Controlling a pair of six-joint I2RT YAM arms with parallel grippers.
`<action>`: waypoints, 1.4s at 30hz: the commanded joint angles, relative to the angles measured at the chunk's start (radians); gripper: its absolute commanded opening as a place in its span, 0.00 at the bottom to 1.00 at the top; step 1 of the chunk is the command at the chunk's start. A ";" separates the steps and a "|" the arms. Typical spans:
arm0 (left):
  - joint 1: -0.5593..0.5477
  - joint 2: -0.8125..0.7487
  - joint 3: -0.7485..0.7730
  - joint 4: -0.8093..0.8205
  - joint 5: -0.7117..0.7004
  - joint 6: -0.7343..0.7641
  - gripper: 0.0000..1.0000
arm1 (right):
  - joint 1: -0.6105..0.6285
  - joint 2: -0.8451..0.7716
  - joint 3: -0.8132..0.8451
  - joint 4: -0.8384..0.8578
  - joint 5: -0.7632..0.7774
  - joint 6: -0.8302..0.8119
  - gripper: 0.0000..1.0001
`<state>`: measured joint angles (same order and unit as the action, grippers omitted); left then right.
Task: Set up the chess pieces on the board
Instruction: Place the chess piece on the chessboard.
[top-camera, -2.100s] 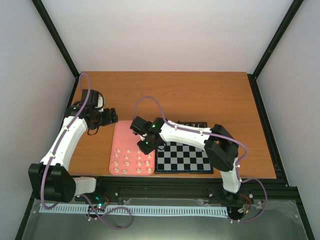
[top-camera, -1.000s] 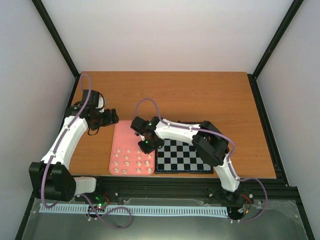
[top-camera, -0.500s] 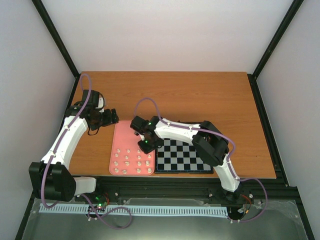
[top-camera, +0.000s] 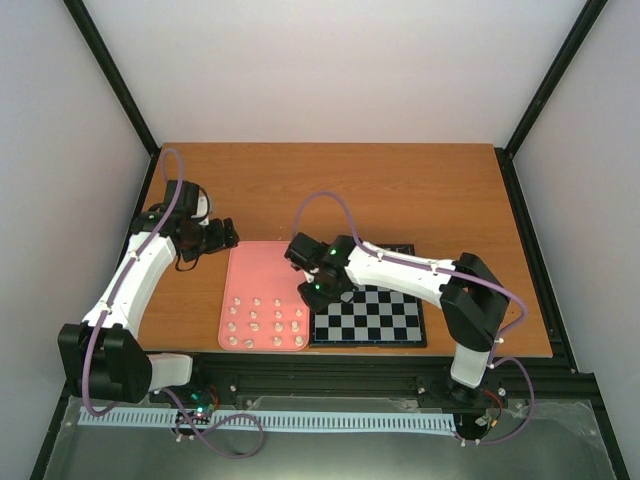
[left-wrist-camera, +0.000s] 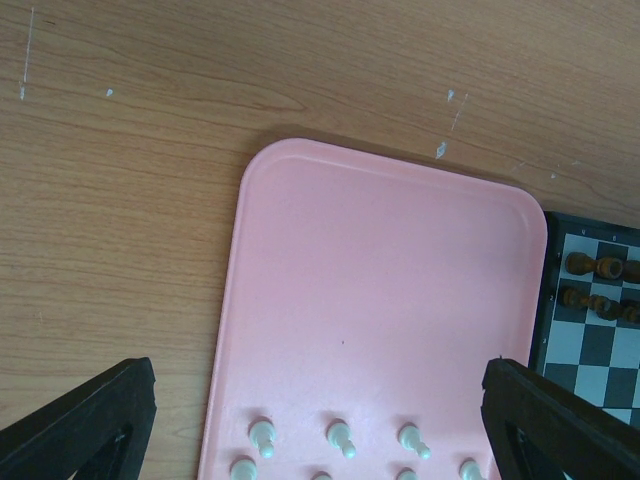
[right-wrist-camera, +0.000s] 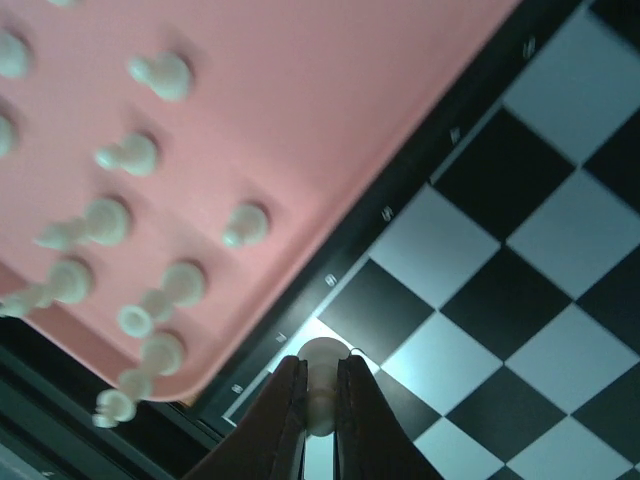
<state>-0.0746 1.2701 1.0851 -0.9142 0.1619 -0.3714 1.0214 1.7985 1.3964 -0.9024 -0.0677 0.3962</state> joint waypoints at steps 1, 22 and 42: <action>0.003 0.005 -0.002 0.015 0.013 -0.013 1.00 | 0.003 -0.016 -0.072 -0.004 0.002 0.024 0.03; 0.003 0.021 -0.005 0.022 0.030 -0.016 1.00 | 0.047 0.025 -0.129 0.030 -0.032 0.022 0.03; 0.004 0.016 -0.009 0.022 0.028 -0.013 1.00 | 0.046 0.061 -0.124 0.026 -0.034 0.011 0.22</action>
<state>-0.0746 1.2861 1.0748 -0.9123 0.1841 -0.3717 1.0615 1.8412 1.2758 -0.8761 -0.1112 0.4072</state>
